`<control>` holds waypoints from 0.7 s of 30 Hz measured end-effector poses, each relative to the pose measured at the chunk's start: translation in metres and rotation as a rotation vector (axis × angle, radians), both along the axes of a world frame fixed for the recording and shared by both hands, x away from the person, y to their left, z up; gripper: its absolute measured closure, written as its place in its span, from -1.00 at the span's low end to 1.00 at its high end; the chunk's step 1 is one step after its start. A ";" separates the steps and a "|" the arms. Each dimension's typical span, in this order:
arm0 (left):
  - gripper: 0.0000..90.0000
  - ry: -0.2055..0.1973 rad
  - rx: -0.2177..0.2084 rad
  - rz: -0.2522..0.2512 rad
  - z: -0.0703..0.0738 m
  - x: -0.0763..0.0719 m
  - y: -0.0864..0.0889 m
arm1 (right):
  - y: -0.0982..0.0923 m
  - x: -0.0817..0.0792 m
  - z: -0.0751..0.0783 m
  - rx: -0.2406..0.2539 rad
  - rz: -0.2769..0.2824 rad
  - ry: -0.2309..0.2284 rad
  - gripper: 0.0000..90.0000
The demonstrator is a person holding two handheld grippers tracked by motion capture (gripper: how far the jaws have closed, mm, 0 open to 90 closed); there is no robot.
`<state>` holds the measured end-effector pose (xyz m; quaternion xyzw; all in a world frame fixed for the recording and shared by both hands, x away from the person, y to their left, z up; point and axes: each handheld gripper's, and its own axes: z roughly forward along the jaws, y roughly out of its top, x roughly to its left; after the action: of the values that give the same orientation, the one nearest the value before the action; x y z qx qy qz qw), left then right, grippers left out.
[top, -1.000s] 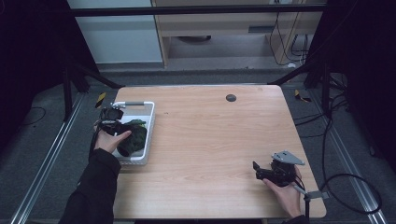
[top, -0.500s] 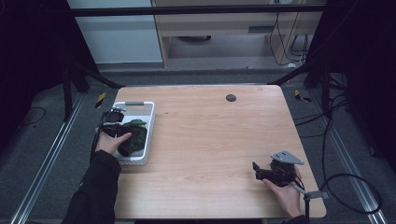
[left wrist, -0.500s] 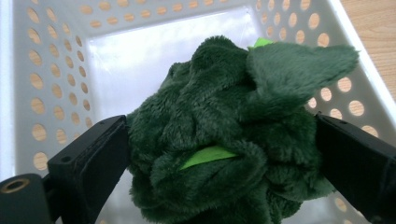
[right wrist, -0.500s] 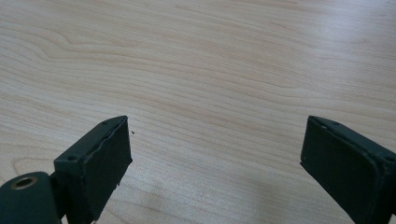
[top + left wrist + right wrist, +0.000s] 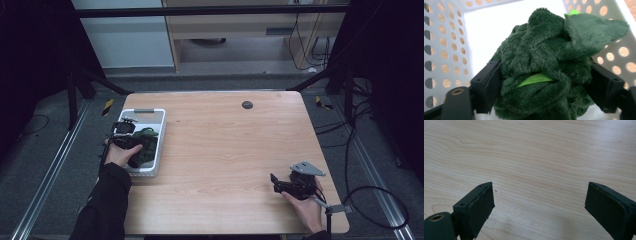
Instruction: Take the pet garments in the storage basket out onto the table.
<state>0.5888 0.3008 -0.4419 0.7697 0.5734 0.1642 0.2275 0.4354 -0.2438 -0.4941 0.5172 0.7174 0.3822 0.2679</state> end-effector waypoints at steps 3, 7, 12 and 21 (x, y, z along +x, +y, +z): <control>-0.34 0.004 0.003 0.006 0.000 0.000 0.000 | 0.000 0.000 0.000 0.003 0.000 0.001 -0.81; -0.14 0.008 0.008 0.004 0.001 -0.001 -0.001 | -0.001 0.000 0.000 -0.001 0.000 -0.006 -0.80; 0.14 0.009 -0.015 0.012 0.002 -0.003 0.002 | -0.001 0.000 0.000 -0.001 0.002 -0.003 -0.80; 0.38 -0.015 -0.015 0.009 0.006 -0.007 0.004 | 0.000 0.000 0.000 0.001 0.004 0.000 -0.79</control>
<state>0.5813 0.3050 -0.4360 0.7640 0.5765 0.1667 0.2370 0.4358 -0.2442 -0.4945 0.5160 0.7180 0.3831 0.2672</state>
